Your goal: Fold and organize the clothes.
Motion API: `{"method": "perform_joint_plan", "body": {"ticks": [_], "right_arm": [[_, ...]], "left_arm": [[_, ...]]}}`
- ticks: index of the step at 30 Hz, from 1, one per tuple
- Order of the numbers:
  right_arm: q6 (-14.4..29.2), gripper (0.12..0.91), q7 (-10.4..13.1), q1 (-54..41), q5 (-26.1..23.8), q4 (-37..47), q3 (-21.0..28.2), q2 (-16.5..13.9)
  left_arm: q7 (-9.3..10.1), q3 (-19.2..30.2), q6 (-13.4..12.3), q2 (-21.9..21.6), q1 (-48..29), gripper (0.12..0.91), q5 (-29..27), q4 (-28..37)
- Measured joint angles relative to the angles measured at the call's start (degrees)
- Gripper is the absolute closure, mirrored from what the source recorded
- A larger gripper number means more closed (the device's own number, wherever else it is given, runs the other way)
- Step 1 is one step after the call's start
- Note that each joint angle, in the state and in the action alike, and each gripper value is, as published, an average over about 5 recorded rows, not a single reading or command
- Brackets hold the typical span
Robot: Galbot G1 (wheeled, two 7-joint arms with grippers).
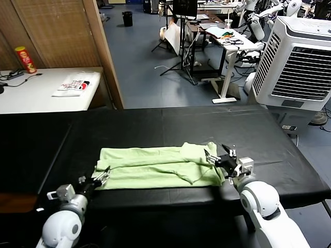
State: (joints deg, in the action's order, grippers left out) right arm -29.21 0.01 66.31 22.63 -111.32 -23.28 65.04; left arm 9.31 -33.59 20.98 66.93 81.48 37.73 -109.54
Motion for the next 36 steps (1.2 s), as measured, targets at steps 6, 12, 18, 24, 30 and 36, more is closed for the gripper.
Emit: {"method": "perform_joint_plan", "body": {"ticks": [6,12,18,24,30,36], "right_arm": [[0.92,0.227,-0.35,1.13,-1.59,-0.99,-0.13,0.23],[0.91,0.227,-0.34,2.11,-1.8,-2.22,-1.15,0.24],[0.52,0.227,-0.02,3.35,-1.82,-3.71,-2.15,0.22],[0.52,0.227,0.02,4.82,-2.58,-4.98,-2.13,0.98],[0.51,0.227,0.06,6.26,-3.86,-6.01,-2.44,2.1],[0.58,0.227,0.11,8.09,-5.12,-6.56,-4.14,3.01]], "left_arm": [[-0.42,0.29,-0.22,1.34,-0.12,0.635,-2.79,0.15],[-0.27,0.25,-0.31,1.41,-0.78,0.881,-8.07,0.39],[-0.51,-2.13,-1.69,-1.74,-0.02,0.885,-16.55,1.52],[-0.84,-7.47,-3.22,-8.8,1.73,0.885,-19.29,2.9],[2.38,-9.05,-1.99,-10.81,2.48,0.885,-15.82,-0.54],[6.33,-2.77,1.5,-5.85,1.22,0.885,-11.27,-7.99]]}}
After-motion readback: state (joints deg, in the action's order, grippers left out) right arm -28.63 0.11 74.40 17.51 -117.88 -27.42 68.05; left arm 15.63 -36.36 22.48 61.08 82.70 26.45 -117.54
